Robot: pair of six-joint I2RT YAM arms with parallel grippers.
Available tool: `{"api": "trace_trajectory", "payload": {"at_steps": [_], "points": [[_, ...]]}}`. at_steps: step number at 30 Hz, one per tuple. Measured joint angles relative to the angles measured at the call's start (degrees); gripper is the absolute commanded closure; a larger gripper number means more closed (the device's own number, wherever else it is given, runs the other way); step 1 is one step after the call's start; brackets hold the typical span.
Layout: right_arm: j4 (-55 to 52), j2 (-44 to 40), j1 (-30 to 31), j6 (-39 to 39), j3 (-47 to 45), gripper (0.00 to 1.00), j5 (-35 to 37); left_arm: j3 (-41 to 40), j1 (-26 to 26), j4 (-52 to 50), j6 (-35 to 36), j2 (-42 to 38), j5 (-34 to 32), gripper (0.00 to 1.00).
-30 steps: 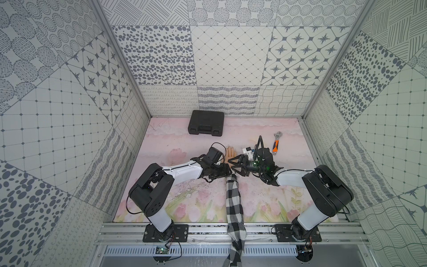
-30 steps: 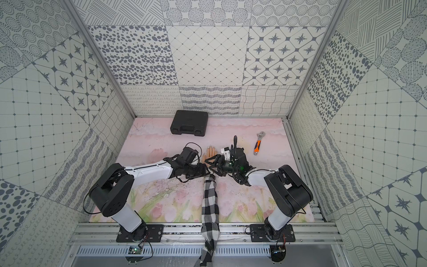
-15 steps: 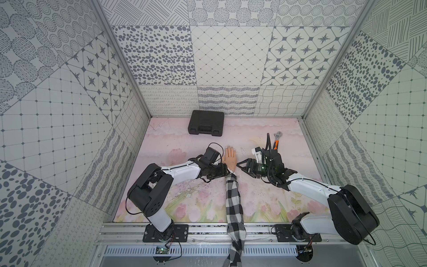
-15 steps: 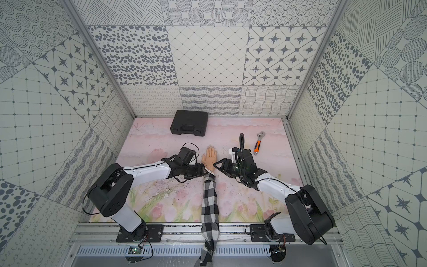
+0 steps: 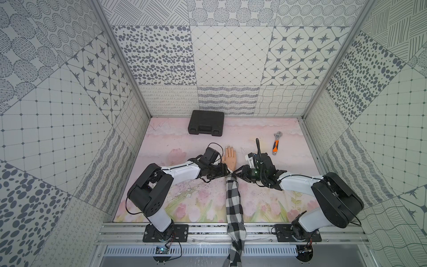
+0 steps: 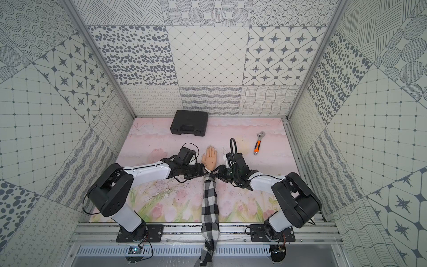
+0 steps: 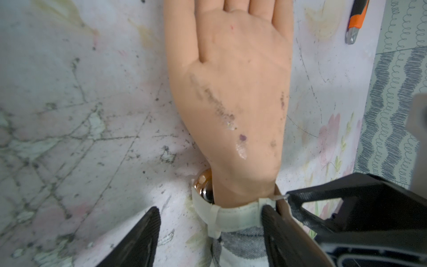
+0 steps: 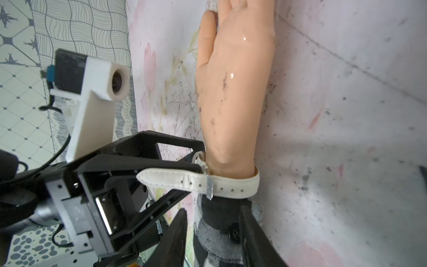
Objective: Take off the watch
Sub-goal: Untie the watch from the hand.
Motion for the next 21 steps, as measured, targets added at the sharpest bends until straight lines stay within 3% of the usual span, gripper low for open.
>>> {"api": "trace_trajectory", "payload": {"at_steps": [8, 21], "points": [[5.18, 4.46, -0.63, 4.79, 0.76, 0.69, -1.92, 0.0, 0.04, 0.02, -0.07, 0.02, 0.09, 0.3], [7.15, 4.79, -1.05, 6.82, 0.85, 0.74, -2.32, 0.0, 0.04, 0.26, -0.13, 0.17, 0.15, 0.3]]}}
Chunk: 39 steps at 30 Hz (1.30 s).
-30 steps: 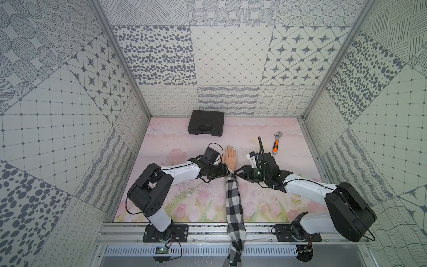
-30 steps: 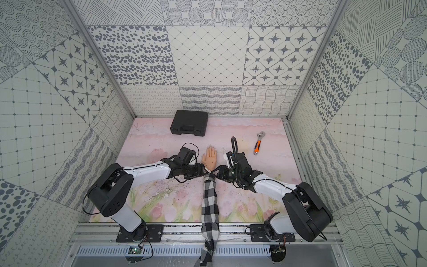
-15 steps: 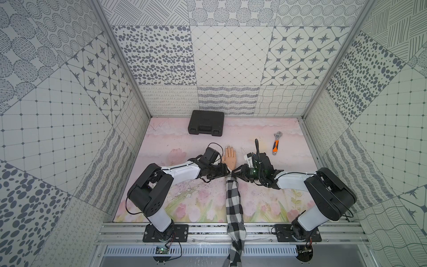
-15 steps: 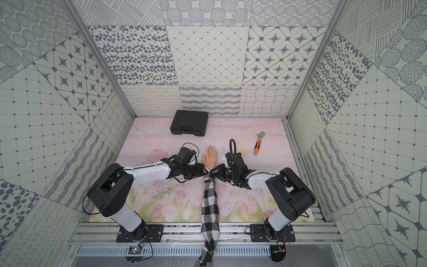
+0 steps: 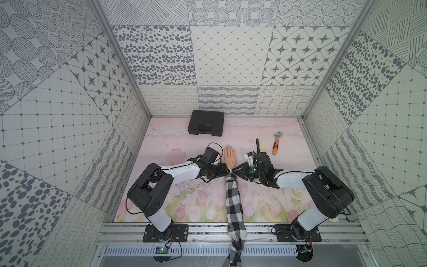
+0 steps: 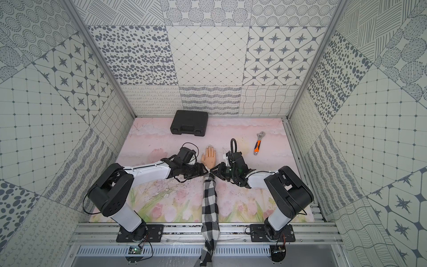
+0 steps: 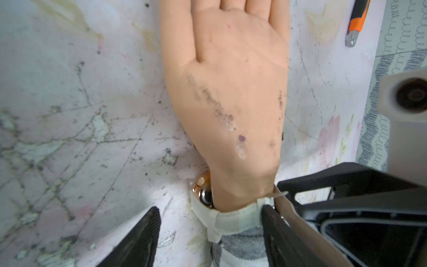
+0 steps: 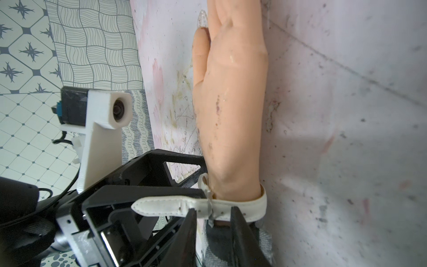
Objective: Take off the watch
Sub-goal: Untie the watch from the hand.
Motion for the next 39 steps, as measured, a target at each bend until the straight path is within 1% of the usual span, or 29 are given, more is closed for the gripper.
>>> {"api": "trace_trajectory", "payload": {"at_steps": [4, 10, 22, 28, 33, 37, 39], "points": [[0.92, 0.02, -0.02, 0.17, 0.13, 0.79, -0.04, 0.0, -0.02, 0.2, 0.0, 0.04, 0.04, 0.3], [1.95, 0.44, -0.02, 0.24, 1.29, 0.81, -0.37, 0.0, -0.07, 0.52, -0.02, 0.22, 0.13, 0.3], [0.5, 0.92, -0.02, -0.39, 1.64, 0.82, -0.92, 0.0, -0.11, 0.81, -0.02, 0.26, 0.24, 0.3], [-1.07, 0.92, -0.07, -1.55, 1.81, 0.9, -0.87, 0.0, -0.11, 0.79, -0.02, 0.26, 0.24, 0.3], [-2.23, 0.92, -0.17, -2.16, 2.19, 1.0, -0.87, 0.0, -0.2, 0.81, -0.07, 0.26, 0.22, 0.3], [-3.17, 0.92, -0.17, -2.71, 2.67, 1.0, -0.92, 0.0, -0.26, 0.68, -0.07, 0.09, 0.15, 0.29], [-3.32, 0.92, -0.17, -2.78, 2.75, 1.0, -1.01, 0.15, -0.28, 0.13, -0.11, -0.11, -0.17, 0.23]]}}
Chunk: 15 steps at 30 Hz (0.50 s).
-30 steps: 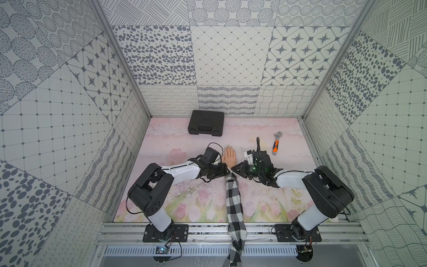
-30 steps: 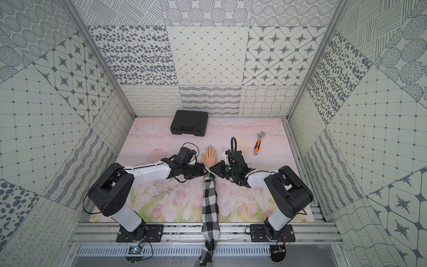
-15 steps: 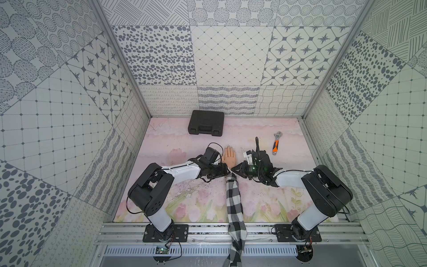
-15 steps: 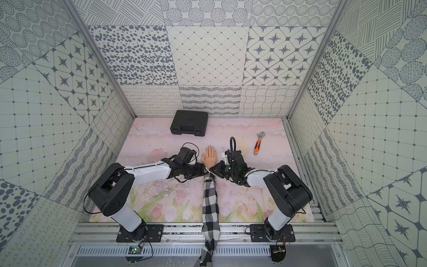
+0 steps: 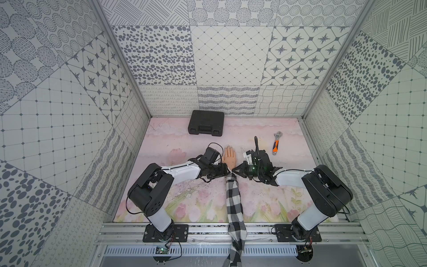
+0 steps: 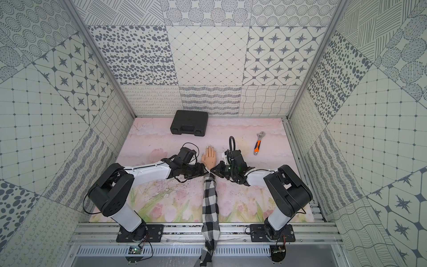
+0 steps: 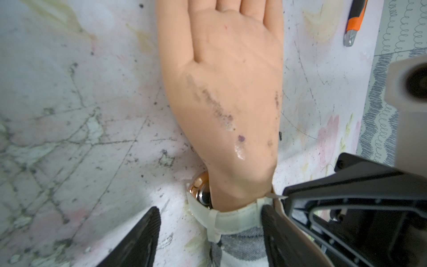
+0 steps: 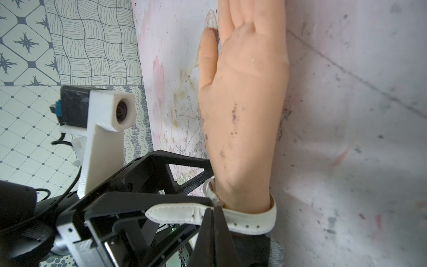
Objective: Take off the watch
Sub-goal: Untie the watch from the hand.
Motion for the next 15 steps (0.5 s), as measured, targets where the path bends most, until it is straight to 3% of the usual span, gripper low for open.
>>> {"api": "trace_trajectory", "payload": {"at_steps": [7, 15], "points": [[-1.79, -0.2, 0.0, 0.24, 1.57, 1.0, -0.85, 2.03, 1.09, -5.49, 0.17, -2.58, -3.34, 0.06], [-4.48, -2.45, 0.0, 0.48, 5.18, 1.0, -2.58, 3.48, 3.82, -11.19, 0.28, -8.15, -9.42, 0.02]]}}
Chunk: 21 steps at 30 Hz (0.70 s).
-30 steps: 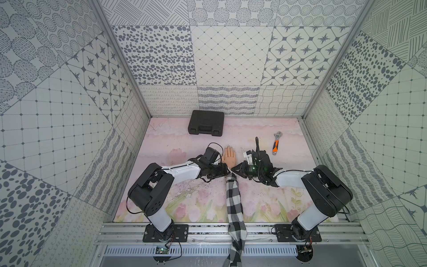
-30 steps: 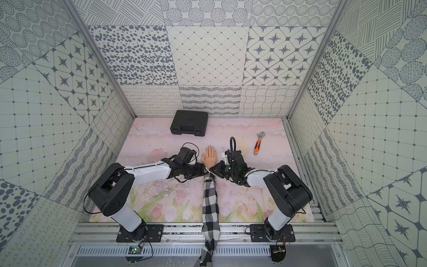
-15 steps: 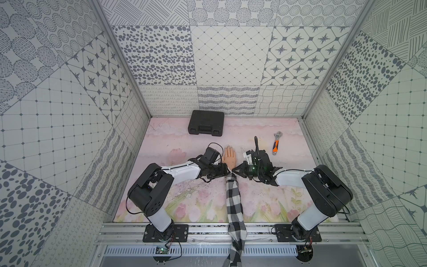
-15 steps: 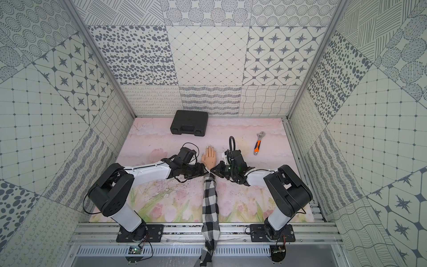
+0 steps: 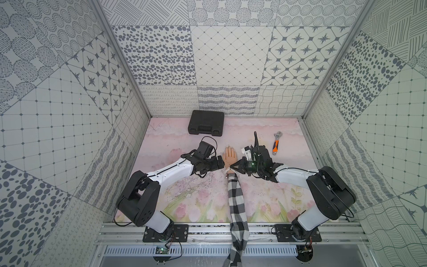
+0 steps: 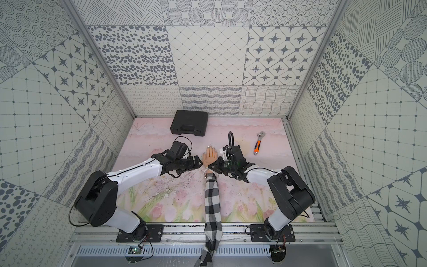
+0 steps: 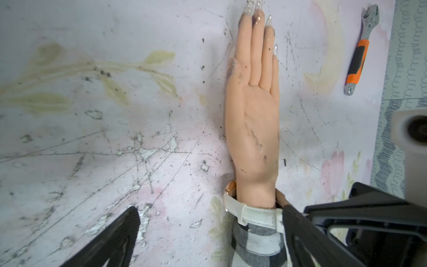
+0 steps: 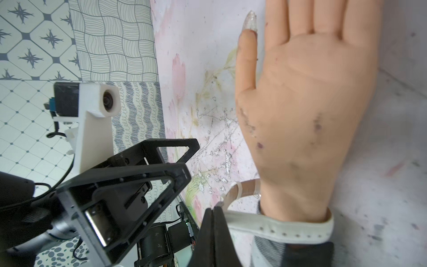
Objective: Take off the watch
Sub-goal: Untie the watch from the hand, then take off the watch from the hand.
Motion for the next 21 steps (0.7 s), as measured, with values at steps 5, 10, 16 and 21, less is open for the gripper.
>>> {"api": "trace_trajectory", "payload": {"at_steps": [5, 10, 16, 21], "points": [[-0.17, -0.55, 0.0, 0.46, 1.33, 1.0, -0.61, -0.39, 0.22, -2.03, 0.0, -2.23, -2.67, 0.02], [-0.9, -0.55, 0.0, 0.98, 1.62, 1.0, -1.44, -1.18, 0.39, -3.43, -0.02, -2.91, -4.35, 0.02], [-2.91, -0.48, 0.35, 1.05, 4.96, 1.0, -2.49, -0.94, 2.58, -5.07, 0.02, -2.47, -5.7, 0.02], [-4.02, 0.04, 2.32, 1.03, 9.81, 1.0, -3.34, 0.76, 6.38, -7.1, 0.44, -1.92, -7.08, 0.02]]}}
